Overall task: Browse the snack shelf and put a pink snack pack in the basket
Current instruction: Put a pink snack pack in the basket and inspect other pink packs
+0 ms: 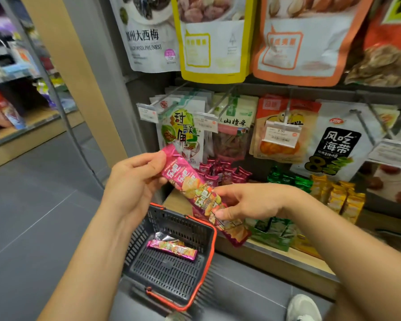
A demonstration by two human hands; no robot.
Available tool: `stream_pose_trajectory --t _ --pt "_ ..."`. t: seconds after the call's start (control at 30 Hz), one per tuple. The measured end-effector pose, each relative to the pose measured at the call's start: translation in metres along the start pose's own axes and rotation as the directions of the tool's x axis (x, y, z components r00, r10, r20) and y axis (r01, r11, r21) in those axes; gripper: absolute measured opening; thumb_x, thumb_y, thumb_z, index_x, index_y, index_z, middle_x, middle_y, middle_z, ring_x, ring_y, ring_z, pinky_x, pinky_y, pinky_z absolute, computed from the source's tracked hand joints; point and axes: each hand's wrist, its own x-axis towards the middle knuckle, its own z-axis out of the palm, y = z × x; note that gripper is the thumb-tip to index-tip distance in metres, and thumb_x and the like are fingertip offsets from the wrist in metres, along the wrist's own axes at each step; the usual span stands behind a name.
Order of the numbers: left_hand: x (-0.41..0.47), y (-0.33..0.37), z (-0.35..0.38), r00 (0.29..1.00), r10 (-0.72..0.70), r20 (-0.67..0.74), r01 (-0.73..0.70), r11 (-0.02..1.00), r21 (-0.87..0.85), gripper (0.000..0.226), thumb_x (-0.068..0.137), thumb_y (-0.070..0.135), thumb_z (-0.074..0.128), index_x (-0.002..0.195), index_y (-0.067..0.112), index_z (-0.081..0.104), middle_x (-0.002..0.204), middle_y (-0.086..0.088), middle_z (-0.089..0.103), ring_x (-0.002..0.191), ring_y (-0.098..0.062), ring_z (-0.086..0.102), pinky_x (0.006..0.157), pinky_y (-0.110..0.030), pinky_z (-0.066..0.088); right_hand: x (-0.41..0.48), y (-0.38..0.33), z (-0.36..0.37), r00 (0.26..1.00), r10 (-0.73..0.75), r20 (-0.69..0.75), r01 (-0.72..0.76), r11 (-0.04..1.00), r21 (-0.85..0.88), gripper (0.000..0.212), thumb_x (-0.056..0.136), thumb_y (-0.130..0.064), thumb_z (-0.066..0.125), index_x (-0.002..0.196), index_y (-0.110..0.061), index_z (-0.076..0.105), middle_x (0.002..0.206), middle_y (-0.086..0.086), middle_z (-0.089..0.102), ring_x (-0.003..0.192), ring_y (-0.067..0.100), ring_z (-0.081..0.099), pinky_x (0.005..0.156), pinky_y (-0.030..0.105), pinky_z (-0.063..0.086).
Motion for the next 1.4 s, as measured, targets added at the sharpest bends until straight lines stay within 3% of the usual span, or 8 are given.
stream_pose_trajectory --t 0.13,0.23,0.5,0.7,1.0,1.13,1.3,1.4 --pt "0.005 -0.006 -0.01 0.99 -0.086 -0.113 0.071 0.988 -0.135 0.027 0.082 0.016 0.062 0.058 0.015 0.075 0.056 0.006 0.064 0.046 0.0 0.051 0.039 -0.01 0.039 -0.01 0.002 0.026 0.999 -0.026 -0.044 0.039 0.944 0.326 0.044 0.091 -0.048 0.059 0.132 -0.039 0.048 0.126 -0.009 0.064 0.114 0.015 0.063 0.103 0.042 0.047" --pt "0.006 -0.01 -0.014 0.985 -0.057 -0.162 0.037 0.991 -0.128 0.028 0.084 0.014 0.064 0.059 0.014 0.076 0.055 0.006 0.063 0.043 0.0 0.048 0.038 -0.009 0.038 -0.014 0.005 0.047 0.99 -0.076 -0.122 0.125 0.876 0.466 0.043 0.084 -0.058 0.059 0.123 -0.041 0.054 0.106 -0.015 0.07 0.092 0.006 0.068 0.084 0.026 0.053" --pt "0.015 -0.012 -0.022 0.989 0.069 -0.132 -0.057 0.994 0.095 0.025 0.067 0.041 0.076 0.057 0.019 0.07 0.05 0.005 0.054 0.039 -0.003 0.04 0.035 -0.013 0.033 -0.004 0.006 0.066 0.859 -0.21 -0.466 0.312 0.938 0.152 0.027 0.094 -0.061 0.043 0.093 -0.037 0.055 0.072 -0.021 0.063 0.059 -0.005 0.058 0.05 0.009 0.04" --pt "0.015 -0.017 -0.029 0.992 0.112 0.058 -0.124 0.959 0.256 0.037 0.08 0.054 0.065 0.093 0.021 0.078 0.057 0.003 0.052 0.044 -0.007 0.035 0.037 -0.015 0.028 -0.007 0.013 0.06 0.831 -0.225 -0.509 0.251 0.968 -0.017 0.05 0.086 -0.077 0.035 0.108 -0.037 0.054 0.091 -0.017 0.065 0.079 0.001 0.062 0.065 0.022 0.05" --pt "0.015 -0.026 -0.014 0.992 0.068 -0.102 -0.056 0.992 0.112 0.037 0.091 0.024 0.064 0.055 0.018 0.07 0.048 0.008 0.053 0.045 -0.002 0.048 0.044 -0.014 0.04 -0.009 0.009 0.055 0.889 -0.155 -0.431 0.23 0.965 0.125 0.03 0.092 -0.055 0.051 0.108 -0.031 0.061 0.076 -0.019 0.063 0.065 -0.004 0.057 0.06 0.014 0.042" --pt "0.016 -0.03 -0.01 0.988 -0.02 -0.156 0.026 0.999 0.042 0.034 0.085 0.028 0.071 0.052 0.019 0.068 0.05 0.005 0.053 0.049 -0.009 0.051 0.063 -0.03 0.045 -0.011 0.008 0.05 0.92 -0.137 -0.366 0.208 0.964 0.164 0.029 0.092 -0.049 0.059 0.11 -0.027 0.061 0.072 -0.01 0.06 0.06 0.001 0.054 0.056 0.018 0.042" --pt "0.017 -0.031 -0.01 0.983 -0.018 -0.185 0.045 0.989 0.142 0.025 0.075 0.036 0.078 0.059 0.019 0.072 0.053 0.0 0.06 0.058 -0.02 0.057 0.072 -0.045 0.045 -0.01 0.013 0.056 0.838 -0.14 -0.528 0.107 0.99 -0.093 0.034 0.089 -0.056 0.058 0.117 -0.037 0.055 0.093 -0.015 0.068 0.077 0.001 0.063 0.067 0.027 0.054" --pt "0.02 -0.036 -0.012 0.976 0.017 -0.218 0.045 0.96 0.275 0.018 0.079 0.029 0.077 0.062 0.021 0.073 0.059 0.004 0.066 0.064 -0.015 0.06 0.063 -0.032 0.051 -0.007 0.012 0.064 0.764 -0.187 -0.617 0.011 0.961 -0.277 0.04 0.089 -0.061 0.052 0.121 -0.038 0.047 0.098 -0.014 0.066 0.078 0.004 0.061 0.068 0.031 0.052"
